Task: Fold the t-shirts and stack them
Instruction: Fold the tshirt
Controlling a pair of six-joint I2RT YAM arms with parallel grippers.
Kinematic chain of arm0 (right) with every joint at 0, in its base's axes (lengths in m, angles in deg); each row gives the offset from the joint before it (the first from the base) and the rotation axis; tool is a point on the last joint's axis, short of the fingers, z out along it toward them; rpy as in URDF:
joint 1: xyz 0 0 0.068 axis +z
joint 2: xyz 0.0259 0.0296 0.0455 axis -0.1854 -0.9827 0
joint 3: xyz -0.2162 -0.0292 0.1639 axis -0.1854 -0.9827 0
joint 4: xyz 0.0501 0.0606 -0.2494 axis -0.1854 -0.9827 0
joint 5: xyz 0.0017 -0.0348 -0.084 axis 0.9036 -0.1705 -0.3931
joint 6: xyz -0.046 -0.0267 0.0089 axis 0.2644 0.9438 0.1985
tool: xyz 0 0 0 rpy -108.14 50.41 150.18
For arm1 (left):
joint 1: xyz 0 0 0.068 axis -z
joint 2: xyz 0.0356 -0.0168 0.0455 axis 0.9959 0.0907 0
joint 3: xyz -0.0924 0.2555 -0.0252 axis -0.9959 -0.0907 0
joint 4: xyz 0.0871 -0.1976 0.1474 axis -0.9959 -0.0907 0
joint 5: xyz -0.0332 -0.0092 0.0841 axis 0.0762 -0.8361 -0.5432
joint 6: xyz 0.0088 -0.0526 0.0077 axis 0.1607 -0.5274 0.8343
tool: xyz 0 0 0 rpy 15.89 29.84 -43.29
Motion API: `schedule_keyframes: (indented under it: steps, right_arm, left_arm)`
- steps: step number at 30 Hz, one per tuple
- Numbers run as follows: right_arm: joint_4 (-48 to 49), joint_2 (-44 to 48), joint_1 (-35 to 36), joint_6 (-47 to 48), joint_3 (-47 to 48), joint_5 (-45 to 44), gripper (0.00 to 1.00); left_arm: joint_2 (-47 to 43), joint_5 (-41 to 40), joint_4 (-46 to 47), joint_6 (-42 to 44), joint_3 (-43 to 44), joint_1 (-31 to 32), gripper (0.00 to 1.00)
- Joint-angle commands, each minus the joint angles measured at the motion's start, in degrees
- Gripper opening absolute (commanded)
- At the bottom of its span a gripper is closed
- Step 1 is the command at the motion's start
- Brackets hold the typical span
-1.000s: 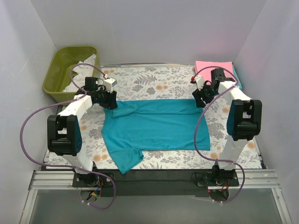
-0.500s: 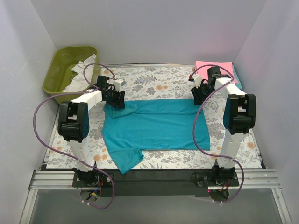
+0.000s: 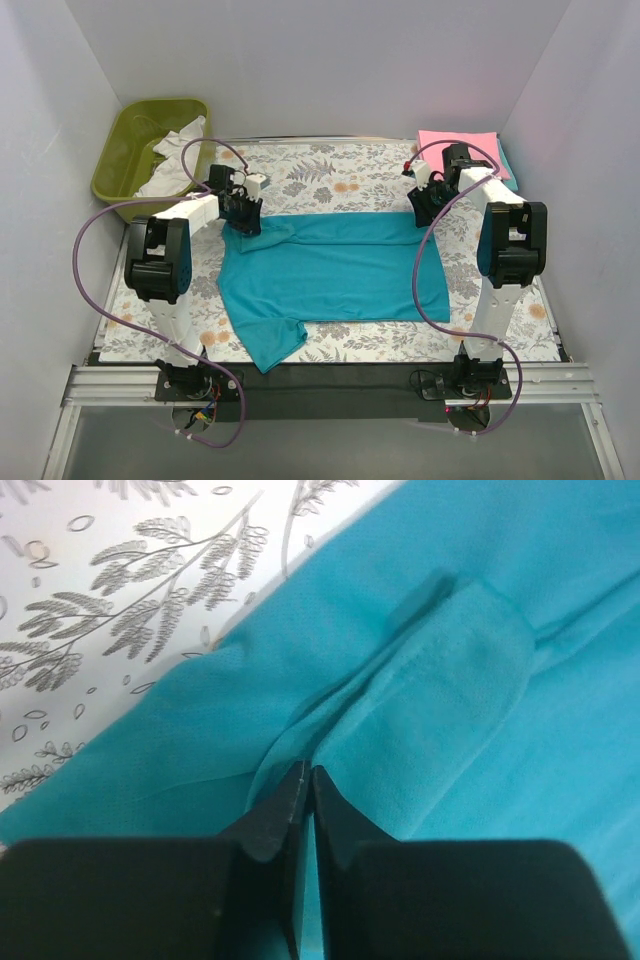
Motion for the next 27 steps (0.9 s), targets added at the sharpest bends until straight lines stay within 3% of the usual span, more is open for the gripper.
schedule_keyframes:
  steps: [1,4,13,14,15,16,18,24,27]
  right_arm:
    - [-1.7,0.4,0.1,-0.2,2.2,0.2,0.41]
    - [-2.0,1.1,0.2,0.0,2.3,-0.1,0.4]
    - [-3.1,2.6,0.1,1.2,3.0,-1.1,0.4]
    - [-3.4,2.5,0.1,1.3,3.2,-1.0,0.4]
    - [-3.5,2.6,0.1,1.3,3.4,-1.0,0.4]
    - [-3.8,2.6,0.1,1.3,3.4,-1.0,0.4]
    - [-4.1,2.7,0.1,1.4,3.8,-1.0,0.41]
    - [-4.8,2.6,0.1,1.4,4.3,-0.5,0.4]
    - [-5.0,2.1,0.2,1.2,4.5,-0.1,0.39]
  left_arm:
    - [-5.3,4.5,-3.2,2.7,1.0,0.4,0.05]
    - [-9.9,7.3,-5.8,5.4,-0.4,0.6,0.0]
    - [-19.6,9.6,-14.0,16.2,-12.5,3.6,0.0]
    - [-19.9,9.3,-14.6,17.2,-13.5,4.1,0.03]
    - [-20.2,9.2,-15.0,18.8,-14.8,4.3,0.16]
    - [-21.1,9.6,-16.3,20.5,-15.3,4.3,0.22]
    - [-22.3,10.7,-17.3,23.3,-15.7,4.3,0.31]
    - [-22.7,14.4,-17.4,21.7,-10.4,4.3,0.34]
    - [-20.1,13.0,-11.2,13.7,-8.1,4.3,0.39]
